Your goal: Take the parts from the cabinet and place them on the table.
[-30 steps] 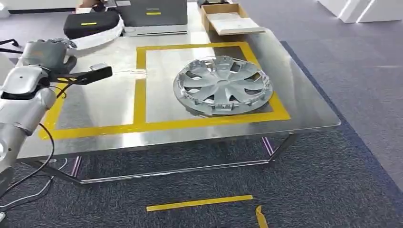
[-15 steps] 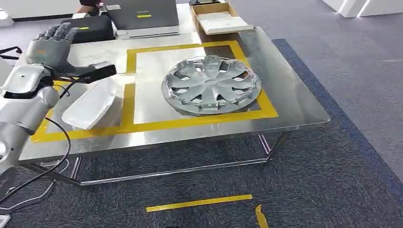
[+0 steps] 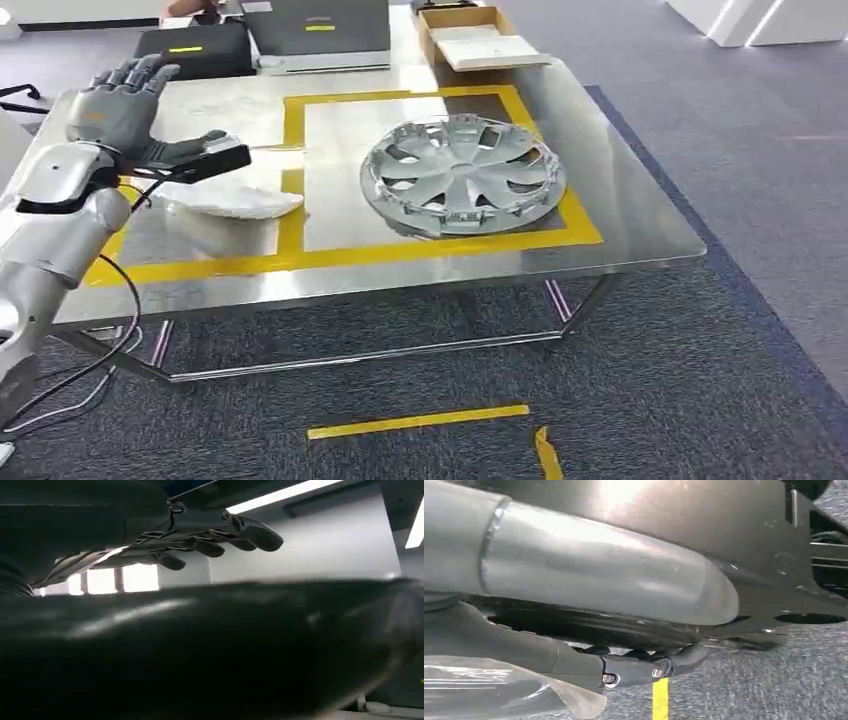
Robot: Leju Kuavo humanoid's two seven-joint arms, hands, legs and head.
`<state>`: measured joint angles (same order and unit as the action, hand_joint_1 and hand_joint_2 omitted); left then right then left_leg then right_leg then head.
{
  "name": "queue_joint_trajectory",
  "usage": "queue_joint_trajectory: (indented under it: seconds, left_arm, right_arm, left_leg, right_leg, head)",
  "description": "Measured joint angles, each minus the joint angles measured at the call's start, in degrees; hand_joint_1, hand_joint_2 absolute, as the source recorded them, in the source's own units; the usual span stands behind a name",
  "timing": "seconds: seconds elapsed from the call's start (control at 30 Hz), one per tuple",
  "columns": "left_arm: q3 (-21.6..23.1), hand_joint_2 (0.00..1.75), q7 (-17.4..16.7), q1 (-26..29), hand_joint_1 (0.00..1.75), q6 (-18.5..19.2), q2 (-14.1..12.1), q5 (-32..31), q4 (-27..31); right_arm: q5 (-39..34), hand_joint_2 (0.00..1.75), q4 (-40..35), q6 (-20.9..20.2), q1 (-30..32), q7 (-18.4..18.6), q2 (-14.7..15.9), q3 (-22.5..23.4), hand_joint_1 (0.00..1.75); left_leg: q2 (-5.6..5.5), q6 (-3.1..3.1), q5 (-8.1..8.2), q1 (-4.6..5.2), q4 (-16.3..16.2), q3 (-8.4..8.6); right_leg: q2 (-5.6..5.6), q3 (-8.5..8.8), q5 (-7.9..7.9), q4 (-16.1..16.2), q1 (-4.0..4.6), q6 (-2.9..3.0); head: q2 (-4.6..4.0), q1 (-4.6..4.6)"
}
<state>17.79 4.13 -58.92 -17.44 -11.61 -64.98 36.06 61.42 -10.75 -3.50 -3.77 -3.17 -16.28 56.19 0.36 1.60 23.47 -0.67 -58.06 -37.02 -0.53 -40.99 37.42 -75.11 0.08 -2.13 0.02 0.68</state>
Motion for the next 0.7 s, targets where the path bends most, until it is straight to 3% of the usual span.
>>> queue_joint_trajectory:
  seconds: [0.03, 0.07, 0.13, 0.17, 0.2, 0.3, 0.33, 0.4, 0.43, 0.47, 0.5, 0.53, 0.6, 0.63, 0.67, 0.7]
  left_arm:
    - [0.0, 0.0, 0.0, 0.3, 0.0, 0.0, -0.2, 0.0, 0.0]
    - [0.0, 0.0, 0.0, 0.5, 0.0, 0.0, -0.2, 0.1, 0.0]
    - [0.0, 0.0, 0.0, 0.7, 0.0, 0.0, -0.5, 0.1, 0.1]
    - [0.0, 0.0, 0.0, 0.7, 0.0, 0.0, -0.6, 0.1, 0.3]
    - [0.0, 0.0, 0.0, 0.6, 0.0, -0.1, -0.8, 0.1, 0.6]
    - [-0.1, 0.0, 0.3, 0.7, 0.0, -0.2, -1.1, 1.7, 0.6]
    - [-0.2, 0.0, 0.8, 1.0, 0.0, -0.2, -1.1, 2.1, 0.6]
    - [-0.3, 0.0, 1.2, 1.1, 0.0, 0.1, -1.4, 2.4, 0.6]
    - [-0.3, 0.0, 1.4, 1.2, 0.0, 0.1, -1.5, 2.9, 0.6]
    - [-0.4, 0.0, 1.5, 1.4, 0.0, 0.1, -1.6, 3.1, 0.6]
    - [-0.5, 0.0, 1.6, 1.8, 0.0, 0.0, -1.7, 3.4, 0.6]
    - [-0.6, 0.0, 1.9, 2.4, 0.0, 0.0, -1.9, 3.8, 0.6]
    - [-0.8, 0.0, 2.3, 3.4, 0.0, 0.0, -2.2, 4.4, 0.6]
    - [-1.1, 0.0, 2.6, 3.9, 0.0, -0.3, -2.5, 5.1, 0.6]
    - [-1.4, 0.0, 2.8, 4.3, 0.0, -0.4, -2.8, 5.5, 0.7]
    - [-1.8, 0.0, 3.0, 4.7, 0.0, -0.5, -3.4, 6.0, 1.1]
  right_arm:
    - [0.0, 0.0, 0.0, 0.0, 0.0, 0.0, 0.0, 0.0, 0.0]
    - [-0.1, 0.0, 0.0, 0.0, 0.0, 0.0, 0.0, 0.0, 0.0]
    - [-0.2, 0.0, 0.0, 0.2, 0.3, 0.0, 0.0, 0.1, 0.0]
    - [-0.2, 0.0, 0.0, 0.2, 0.2, 0.0, 0.0, 0.1, 0.0]
    - [-0.2, 0.0, 0.0, 0.2, 0.1, 0.0, 0.0, 0.2, 0.0]
    - [-0.2, 0.0, 0.0, 0.2, 0.1, -0.5, 0.0, 0.2, 0.0]
    - [0.0, 0.0, 0.0, 0.4, 0.1, -0.6, 0.0, 0.2, 0.0]
    - [0.3, 0.0, 0.0, 0.8, -0.1, -0.6, 0.0, 0.2, 0.0]
    - [0.6, 0.0, 0.0, 1.0, -0.1, -0.6, 0.0, 0.2, 0.0]
    - [0.8, 0.0, 0.0, 1.1, -0.1, -0.5, 0.0, 0.2, 0.0]
    - [0.9, 0.0, 0.0, 1.1, -0.1, -0.4, 0.0, 0.2, 0.0]
    - [0.9, 0.0, 0.0, 1.3, -0.1, -0.2, 0.0, 0.2, 0.0]
    - [1.2, 0.0, 0.0, 1.7, -0.1, -0.3, 0.0, 0.2, 0.0]
    - [1.7, 0.0, 0.0, 2.7, 0.0, -1.2, 0.0, 0.1, 0.0]
    - [1.9, 0.0, 0.0, 3.7, 0.0, -2.2, 0.0, -0.1, 0.0]
    - [2.1, 0.0, 0.0, 4.4, 0.0, -3.2, -0.1, -0.2, 0.0]
  left_leg:
    - [0.02, -0.06, -0.38, -0.01, 0.0, -0.43]
    - [0.02, -0.15, -0.75, -0.04, 0.0, -0.91]
    - [-0.11, -0.56, -1.58, -0.19, -0.1, -1.84]
    - [-0.2, -0.97, -1.95, -0.16, -0.3, -2.1]
    - [-0.22, -1.34, -2.24, 0.06, -0.4, -2.57]
    - [-0.22, -2.26, -3.62, 0.02, 0.0, -2.45]
    - [-0.22, -2.59, -3.83, -0.04, 0.1, -2.67]
    - [-0.24, -3.08, 1.34, -0.16, -2.8, -3.64]
    - [-0.24, -3.29, 5.54, -0.17, -7.5, -4.6]
    - [-0.24, -3.41, 8.42, -0.17, -12.0, -5.44]
    - [-0.24, -3.44, 9.98, -0.17, -15.9, -5.96]
    - [-0.24, -3.35, 9.58, -0.15, -18.3, -5.69]
    - [-0.24, -2.92, 6.23, -0.08, -16.2, -2.87]
    - [-0.25, -2.42, 4.42, 0.07, -11.6, 0.52]
    - [-0.31, -1.88, 4.14, 0.28, -6.6, 4.01]
    - [-0.31, -1.3, 5.63, 0.71, -2.1, 6.99]
  right_leg:
    - [0.05, 0.42, -0.26, -0.5, -0.08, -0.07]
    - [0.06, 1.99, -1.61, 1.4, -0.21, -0.14]
    - [0.07, 8.37, -5.8, 11.3, -0.38, -0.21]
    - [0.08, 11.47, -5.94, 16.1, -0.43, -0.18]
    - [-0.04, 12.96, -5.52, 18.2, -0.2, 0.14]
    - [-0.33, 11.97, -6.32, 17.4, -0.03, 0.97]
    - [-0.21, 11.16, -7.08, 17.7, -0.3, 1.78]
    - [0.1, 10.53, -8.12, 17.7, -0.41, 2.84]
    - [0.15, 9.75, -8.74, 17.7, -0.29, 2.99]
    - [0.15, 9.05, -9.3, 17.6, -0.2, 3.11]
    - [0.15, 8.36, -9.83, 17.6, -0.09, 3.16]
    - [0.16, 7.54, -10.45, 17.6, 0.03, 3.16]
    - [0.14, 6.2, -11.35, 17.5, 0.22, 3.1]
    - [0.12, 5.56, -11.85, 17.4, 0.36, 2.98]
    - [0.06, 5.22, -12.21, 17.3, 0.39, 2.85]
    - [-0.03, 4.84, -12.46, 17.1, 0.65, 2.65]
  head:
    - [0.0, 0.02]
    - [0.0, 0.0]
    - [0.0, 0.02]
    - [0.0, 0.07]
    - [0.0, 0.09]
    - [0.02, 0.02]
    - [0.02, 0.02]
    - [0.02, -0.28]
    - [0.02, -0.26]
    - [0.02, -0.28]
    - [0.0, -0.26]
    - [0.02, -0.28]
    - [0.0, -0.28]
    - [0.02, -0.28]
    - [0.02, -0.26]
    - [0.02, -0.24]
